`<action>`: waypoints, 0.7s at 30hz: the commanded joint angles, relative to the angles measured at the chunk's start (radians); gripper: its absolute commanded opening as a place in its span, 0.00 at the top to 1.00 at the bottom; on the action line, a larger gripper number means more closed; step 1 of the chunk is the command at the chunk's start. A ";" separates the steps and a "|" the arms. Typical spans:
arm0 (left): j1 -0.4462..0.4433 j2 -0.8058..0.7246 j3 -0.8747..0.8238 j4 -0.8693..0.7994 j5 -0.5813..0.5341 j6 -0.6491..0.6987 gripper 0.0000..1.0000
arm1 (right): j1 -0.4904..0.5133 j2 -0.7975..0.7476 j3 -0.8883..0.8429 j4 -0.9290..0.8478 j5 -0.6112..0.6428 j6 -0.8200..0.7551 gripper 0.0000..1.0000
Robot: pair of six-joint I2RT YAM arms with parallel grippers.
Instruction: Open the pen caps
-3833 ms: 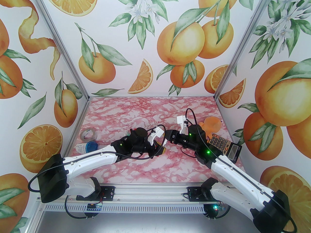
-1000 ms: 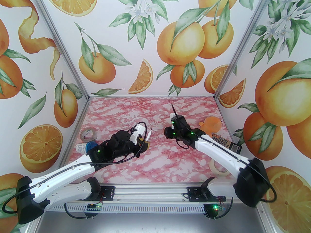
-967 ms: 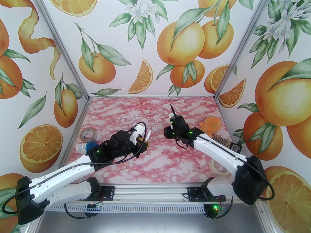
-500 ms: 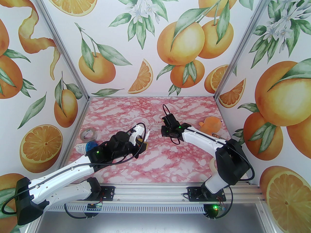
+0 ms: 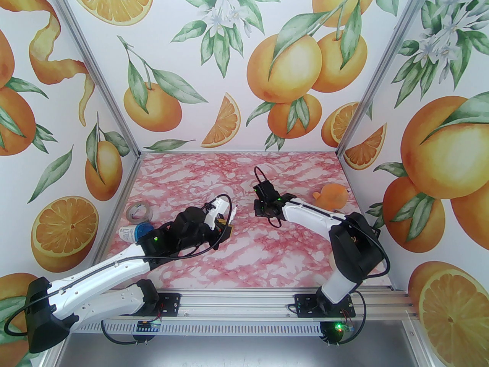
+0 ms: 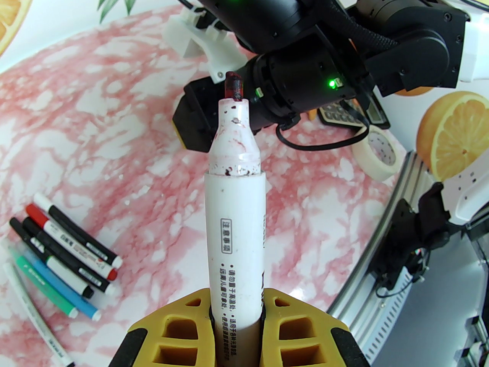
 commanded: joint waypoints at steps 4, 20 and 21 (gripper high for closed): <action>0.004 0.004 -0.004 0.027 0.036 0.012 1.00 | -0.018 0.046 -0.014 0.000 0.027 0.002 0.85; 0.002 -0.001 -0.024 0.038 0.040 0.004 1.00 | -0.020 0.121 0.003 0.015 0.040 0.000 0.83; 0.003 0.001 -0.022 0.036 0.040 0.006 1.00 | -0.020 0.125 0.005 0.014 0.042 0.000 0.83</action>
